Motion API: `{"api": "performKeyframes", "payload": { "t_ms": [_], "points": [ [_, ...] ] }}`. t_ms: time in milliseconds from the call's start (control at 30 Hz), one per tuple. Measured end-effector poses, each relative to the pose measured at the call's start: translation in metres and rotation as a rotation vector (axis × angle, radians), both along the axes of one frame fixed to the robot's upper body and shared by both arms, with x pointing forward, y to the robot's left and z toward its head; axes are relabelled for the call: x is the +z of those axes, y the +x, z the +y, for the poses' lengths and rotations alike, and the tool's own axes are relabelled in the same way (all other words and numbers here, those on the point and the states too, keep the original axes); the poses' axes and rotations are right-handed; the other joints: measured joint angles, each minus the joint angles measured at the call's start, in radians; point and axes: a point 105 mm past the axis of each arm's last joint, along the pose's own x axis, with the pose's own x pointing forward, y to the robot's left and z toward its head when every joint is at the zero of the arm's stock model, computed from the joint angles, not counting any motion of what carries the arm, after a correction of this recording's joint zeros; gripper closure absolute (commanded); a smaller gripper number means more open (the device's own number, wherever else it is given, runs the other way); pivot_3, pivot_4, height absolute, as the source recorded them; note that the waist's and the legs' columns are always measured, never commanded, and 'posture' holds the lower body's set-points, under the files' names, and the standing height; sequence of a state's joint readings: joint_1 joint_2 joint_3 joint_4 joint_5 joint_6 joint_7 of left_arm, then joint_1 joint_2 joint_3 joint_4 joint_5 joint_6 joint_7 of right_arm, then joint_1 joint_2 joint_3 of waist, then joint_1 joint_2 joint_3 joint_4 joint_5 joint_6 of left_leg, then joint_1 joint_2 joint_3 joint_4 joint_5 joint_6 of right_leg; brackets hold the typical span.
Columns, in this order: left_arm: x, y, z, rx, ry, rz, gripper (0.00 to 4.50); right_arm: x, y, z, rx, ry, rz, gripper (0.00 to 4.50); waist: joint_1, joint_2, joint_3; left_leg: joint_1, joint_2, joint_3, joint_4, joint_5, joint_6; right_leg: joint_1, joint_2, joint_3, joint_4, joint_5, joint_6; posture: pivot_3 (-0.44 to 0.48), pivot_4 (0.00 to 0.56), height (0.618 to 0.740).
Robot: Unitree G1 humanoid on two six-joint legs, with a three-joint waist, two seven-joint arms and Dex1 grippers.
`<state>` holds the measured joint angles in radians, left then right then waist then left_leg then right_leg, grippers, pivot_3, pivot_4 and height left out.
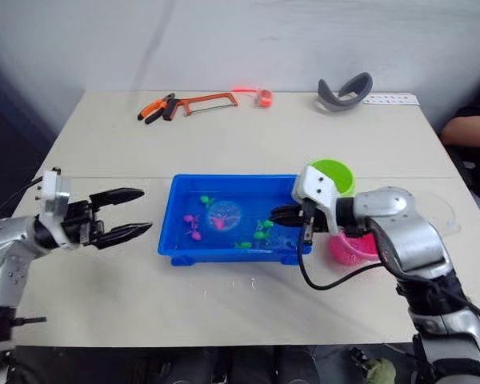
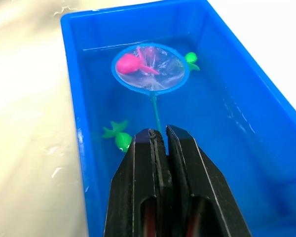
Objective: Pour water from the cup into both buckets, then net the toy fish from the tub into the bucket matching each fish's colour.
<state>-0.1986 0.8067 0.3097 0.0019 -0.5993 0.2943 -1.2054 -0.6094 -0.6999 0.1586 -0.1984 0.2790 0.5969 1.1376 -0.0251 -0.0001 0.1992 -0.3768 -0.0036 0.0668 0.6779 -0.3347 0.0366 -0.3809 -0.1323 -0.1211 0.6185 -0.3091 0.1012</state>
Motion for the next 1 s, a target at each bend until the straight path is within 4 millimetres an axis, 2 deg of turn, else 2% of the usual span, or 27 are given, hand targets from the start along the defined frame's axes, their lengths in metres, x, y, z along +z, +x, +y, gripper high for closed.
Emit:
{"api": "performKeyframes", "payload": {
  "t_ms": [67,333,433,500,567,633,667,733,800,1000],
  "points": [
    [0.013,0.013,-0.013,0.007,-0.073,-0.011,0.02,0.0,-0.006,-0.011,-0.021,0.037,0.004,4.5,0.02,0.0,0.0,0.0,0.0,0.0,0.001,0.0,0.0,0.001,0.0,0.0,0.0,0.0,0.0,0.0,0.15,0.74],
    [0.02,0.026,-0.038,-0.019,-0.115,0.008,0.02,0.011,-0.023,-0.048,-0.157,0.114,-0.037,4.5,0.031,0.0,0.0,0.0,0.0,0.0,0.001,0.0,0.0,0.002,0.001,-0.001,-0.001,0.0,0.0,0.0,0.15,0.74],
    [0.021,0.028,-0.043,-0.03,-0.123,0.009,0.02,0.018,-0.025,-0.054,-0.183,0.132,-0.053,4.5,0.03,0.0,0.0,0.0,0.0,0.0,0.002,0.0,0.001,0.003,0.001,0.0,-0.001,0.0,0.0,0.0,0.15,0.74],
    [0.028,0.031,-0.054,-0.057,-0.152,-0.012,0.02,0.025,-0.029,-0.068,-0.237,0.145,-0.069,4.5,0.031,0.0,0.0,0.0,0.0,0.0,0.002,0.0,0.001,0.003,0.001,0.0,-0.001,0.0,0.0,0.0,0.15,0.74],
    [0.03,0.032,-0.057,-0.062,-0.159,-0.018,0.02,0.028,-0.029,-0.072,-0.257,0.149,-0.076,4.5,0.032,0.0,0.0,0.0,0.0,-0.001,0.002,0.0,0.0,0.003,0.001,-0.001,-0.001,0.0,0.0,0.0,0.15,0.74],
    [0.037,0.037,-0.072,-0.093,-0.19,-0.034,0.02,0.045,-0.031,-0.1,-0.367,0.159,-0.126,4.5,0.037,0.0,0.0,0.0,0.0,0.0,0.002,0.0,0.0,0.004,0.002,0.0,-0.001,0.0,0.0,0.0,0.15,0.74],
    [0.038,0.037,-0.074,-0.099,-0.191,-0.032,0.02,0.046,-0.031,-0.103,-0.379,0.155,-0.133,4.5,0.037,0.0,0.0,0.0,0.0,0.0,0.002,0.0,0.0,0.004,0.002,0.0,-0.001,0.0,0.0,0.0,0.15,0.74],
    [0.039,0.039,-0.085,-0.135,-0.205,-0.03,0.02,0.046,-0.027,-0.126,-0.455,0.12,-0.169,4.5,0.043,0.0,0.0,0.001,0.0,0.001,0.002,0.0,0.001,0.004,0.002,0.0,-0.001,0.0,0.0,0.0,0.15,0.74],
    [0.041,0.04,-0.09,-0.15,-0.211,-0.033,0.02,0.044,-0.021,-0.141,-0.518,0.109,-0.195,4.5,0.045,-0.001,0.0,0.0,0.0,0.001,0.003,0.001,0.001,0.004,0.002,0.0,-0.001,0.0,0.0,0.0,0.15,0.74],
    [0.04,0.04,-0.104,-0.196,-0.215,-0.041,0.02,0.034,-0.007,-0.165,-0.608,-0.008,-0.332,4.5,0.047,-0.001,0.0,0.001,-0.001,0.002,0.003,0.001,0.001,0.004,0.003,0.0,-0.001,0.0,0.001,0.0,0.15,0.74]
  ]
}}
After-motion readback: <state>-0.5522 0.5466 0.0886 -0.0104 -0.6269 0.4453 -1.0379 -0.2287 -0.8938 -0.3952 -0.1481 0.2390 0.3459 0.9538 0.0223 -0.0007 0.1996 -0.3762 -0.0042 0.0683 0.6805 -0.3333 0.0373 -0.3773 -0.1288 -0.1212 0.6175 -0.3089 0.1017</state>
